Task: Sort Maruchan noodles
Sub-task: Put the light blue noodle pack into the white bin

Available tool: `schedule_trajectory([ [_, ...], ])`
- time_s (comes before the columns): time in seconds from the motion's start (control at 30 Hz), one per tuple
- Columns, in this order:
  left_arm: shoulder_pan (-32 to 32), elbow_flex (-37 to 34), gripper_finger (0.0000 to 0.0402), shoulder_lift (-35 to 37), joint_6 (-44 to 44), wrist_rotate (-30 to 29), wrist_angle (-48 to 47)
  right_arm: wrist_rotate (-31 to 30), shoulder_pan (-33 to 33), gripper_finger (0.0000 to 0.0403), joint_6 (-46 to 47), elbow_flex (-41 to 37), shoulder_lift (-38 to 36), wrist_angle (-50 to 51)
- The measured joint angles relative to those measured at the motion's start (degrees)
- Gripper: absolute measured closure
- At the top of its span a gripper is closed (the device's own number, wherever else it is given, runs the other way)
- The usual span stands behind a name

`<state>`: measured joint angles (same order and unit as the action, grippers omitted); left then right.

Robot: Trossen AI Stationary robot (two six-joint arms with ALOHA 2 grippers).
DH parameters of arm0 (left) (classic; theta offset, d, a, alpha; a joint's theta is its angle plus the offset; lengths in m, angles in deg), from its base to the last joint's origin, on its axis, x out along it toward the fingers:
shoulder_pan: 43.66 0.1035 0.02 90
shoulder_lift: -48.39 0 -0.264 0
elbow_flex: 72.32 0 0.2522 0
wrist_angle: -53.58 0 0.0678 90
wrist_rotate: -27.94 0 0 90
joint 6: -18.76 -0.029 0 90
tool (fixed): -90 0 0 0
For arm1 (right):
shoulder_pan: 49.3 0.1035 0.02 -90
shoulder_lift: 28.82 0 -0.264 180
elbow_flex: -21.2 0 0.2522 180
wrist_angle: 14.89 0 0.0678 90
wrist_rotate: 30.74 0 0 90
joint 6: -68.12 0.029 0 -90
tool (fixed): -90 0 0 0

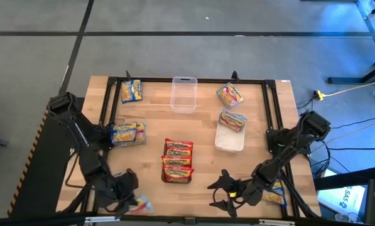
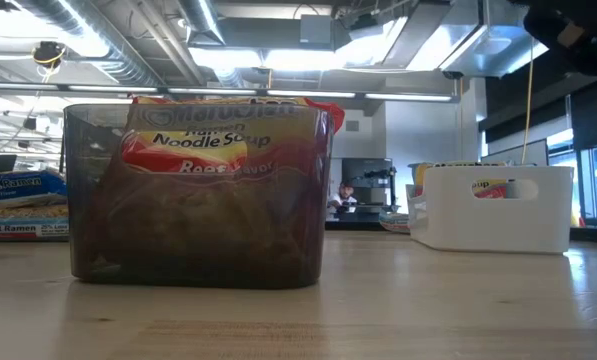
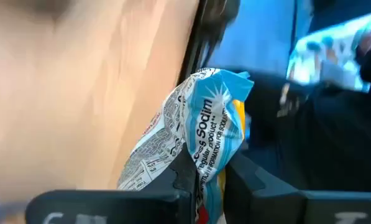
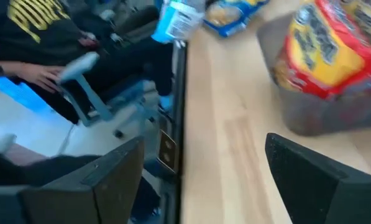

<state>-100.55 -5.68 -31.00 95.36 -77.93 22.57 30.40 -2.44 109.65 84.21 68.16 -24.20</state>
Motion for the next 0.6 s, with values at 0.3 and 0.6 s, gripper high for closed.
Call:
schedule_trajectory([
  [0.3, 6.70, 11.21, 0.0365, -6.16, -20.78, -11.42, 0.34, -4.06, 2.12, 0.0108, -5.39, 0.02, 3.57, -8.11],
  [0.6, 12.68, 29.20, 0.0362, -22.58, -29.63, -13.70, -7.92, -6.74, 1.52, 0.0116, -15.26, 4.53, 3.55, -12.81],
])
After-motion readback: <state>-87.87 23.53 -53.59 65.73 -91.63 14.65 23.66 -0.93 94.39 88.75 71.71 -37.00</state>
